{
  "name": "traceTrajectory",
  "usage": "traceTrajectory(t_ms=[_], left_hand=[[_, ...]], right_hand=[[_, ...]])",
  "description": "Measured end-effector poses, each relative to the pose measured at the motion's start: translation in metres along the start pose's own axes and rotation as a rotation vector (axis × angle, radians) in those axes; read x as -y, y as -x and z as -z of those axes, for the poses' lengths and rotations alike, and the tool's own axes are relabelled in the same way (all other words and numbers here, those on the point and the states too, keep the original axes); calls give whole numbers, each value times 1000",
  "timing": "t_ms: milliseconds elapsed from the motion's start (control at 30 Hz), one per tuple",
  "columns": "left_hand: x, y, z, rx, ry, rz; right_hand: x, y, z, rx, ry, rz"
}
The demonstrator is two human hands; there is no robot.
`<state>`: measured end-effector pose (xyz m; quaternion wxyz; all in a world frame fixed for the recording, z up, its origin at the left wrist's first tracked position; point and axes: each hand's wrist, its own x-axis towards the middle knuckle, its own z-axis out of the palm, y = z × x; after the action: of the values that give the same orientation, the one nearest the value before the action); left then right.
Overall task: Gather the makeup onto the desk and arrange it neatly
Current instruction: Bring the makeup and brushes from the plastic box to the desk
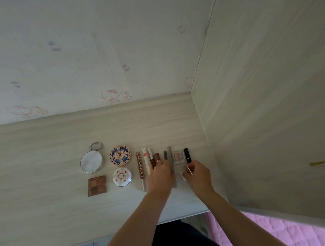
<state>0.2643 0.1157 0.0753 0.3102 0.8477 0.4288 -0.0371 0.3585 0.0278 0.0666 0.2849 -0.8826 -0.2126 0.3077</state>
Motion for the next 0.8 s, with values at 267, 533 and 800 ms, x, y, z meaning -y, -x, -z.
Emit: traceTrajectory(t_ms=[267,533,800], left_hand=[[18,22,11,-130,-35,-112],[40,34,24,-114,-125,-310],[67,45,41,-25,-118,-528]], right_hand=[[4,10,2,29,200,57],[11,27,4,50,299,-10],[18,70,-18,-25,311,41]])
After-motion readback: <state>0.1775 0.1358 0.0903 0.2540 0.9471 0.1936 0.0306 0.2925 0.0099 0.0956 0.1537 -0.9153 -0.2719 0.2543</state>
